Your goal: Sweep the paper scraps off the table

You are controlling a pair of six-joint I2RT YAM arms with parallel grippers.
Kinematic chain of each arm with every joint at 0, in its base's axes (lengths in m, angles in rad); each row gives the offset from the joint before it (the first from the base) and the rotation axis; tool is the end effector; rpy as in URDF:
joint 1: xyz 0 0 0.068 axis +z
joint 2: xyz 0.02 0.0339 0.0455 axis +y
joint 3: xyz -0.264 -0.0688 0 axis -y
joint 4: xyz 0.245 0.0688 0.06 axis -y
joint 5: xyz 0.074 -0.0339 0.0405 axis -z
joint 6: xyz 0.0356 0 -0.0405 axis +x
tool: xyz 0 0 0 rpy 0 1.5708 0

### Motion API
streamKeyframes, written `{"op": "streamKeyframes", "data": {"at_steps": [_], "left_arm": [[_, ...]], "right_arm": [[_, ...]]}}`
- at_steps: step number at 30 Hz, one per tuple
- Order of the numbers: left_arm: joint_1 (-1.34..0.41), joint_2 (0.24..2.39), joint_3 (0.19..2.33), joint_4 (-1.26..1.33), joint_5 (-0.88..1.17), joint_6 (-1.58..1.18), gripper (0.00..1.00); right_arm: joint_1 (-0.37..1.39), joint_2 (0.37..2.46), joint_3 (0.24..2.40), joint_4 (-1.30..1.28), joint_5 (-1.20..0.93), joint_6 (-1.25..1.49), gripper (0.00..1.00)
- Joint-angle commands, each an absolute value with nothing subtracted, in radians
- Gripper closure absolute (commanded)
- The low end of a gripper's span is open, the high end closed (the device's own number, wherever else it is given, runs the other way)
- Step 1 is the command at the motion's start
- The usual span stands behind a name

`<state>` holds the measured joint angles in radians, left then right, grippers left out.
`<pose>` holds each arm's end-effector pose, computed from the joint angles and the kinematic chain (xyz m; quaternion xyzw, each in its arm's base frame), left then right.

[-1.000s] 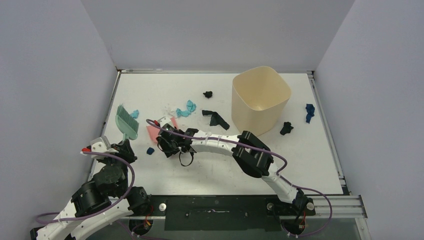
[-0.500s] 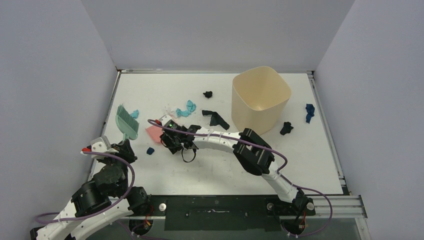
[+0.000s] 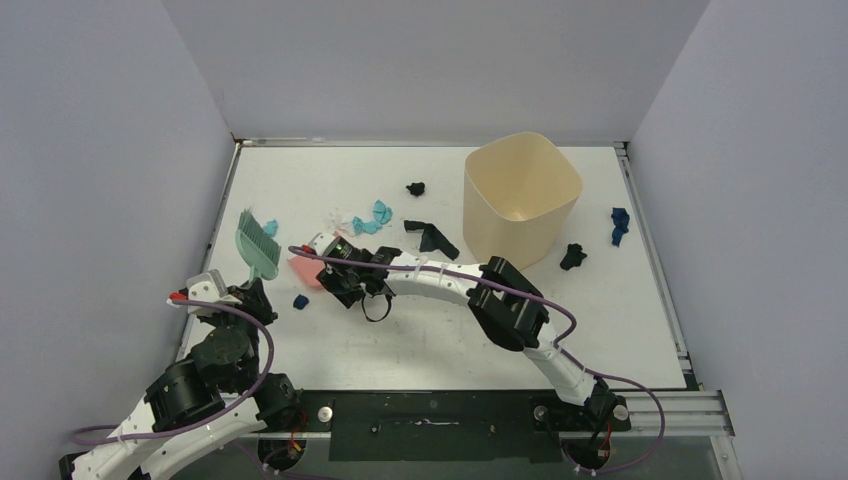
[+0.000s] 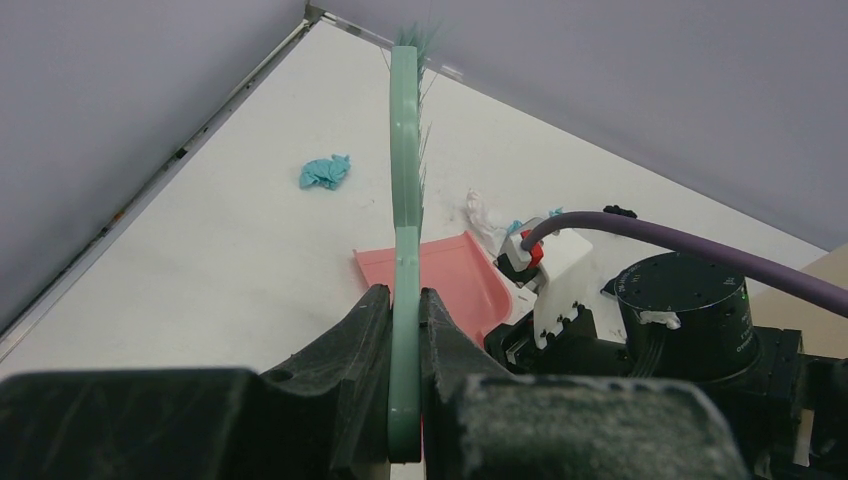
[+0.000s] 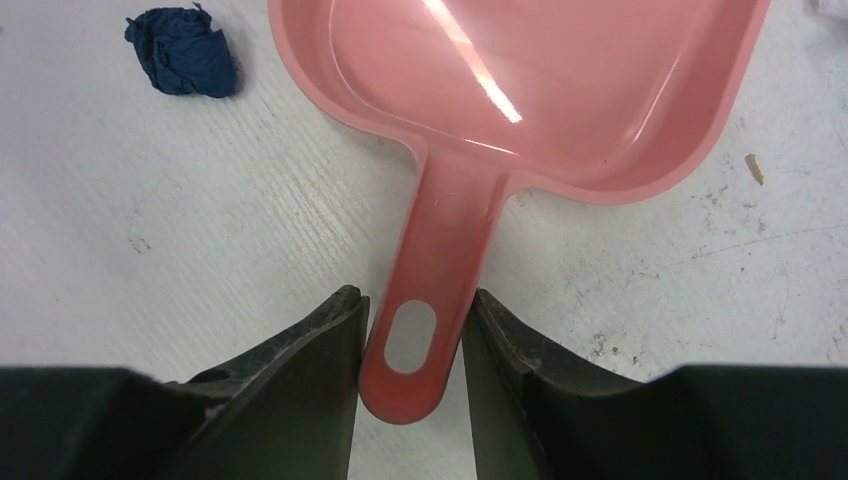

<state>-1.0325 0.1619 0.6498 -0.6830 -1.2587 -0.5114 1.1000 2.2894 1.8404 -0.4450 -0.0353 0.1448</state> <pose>0.0450 -0.0093 0.3074 -0.2002 0.6998 -0.0321 0.6850 0.2298 0.4544 0.1745 -0.4387 0.8349 0.2070 0.2600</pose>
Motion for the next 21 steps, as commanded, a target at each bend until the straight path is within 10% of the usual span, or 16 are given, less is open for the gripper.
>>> {"op": "streamKeyframes", "data": {"at_steps": [1, 10, 21], "left_arm": [[-1.035, 0.174, 0.658, -0.626, -1.25, -0.501, 1.0], [-1.034, 0.178, 0.658, -0.624, -1.25, -0.499, 1.0], [-1.035, 0.148, 0.673, -0.634, -1.224, -0.559, 1.0]], "right_arm": [[1.103, 2.267, 1.875, -0.442, -0.029, 0.129, 0.64], [1.081, 2.154, 1.835, -0.451, -0.034, 0.043, 0.94], [0.821, 1.843, 1.734, -0.578, -0.441, -0.147, 0.95]]}}
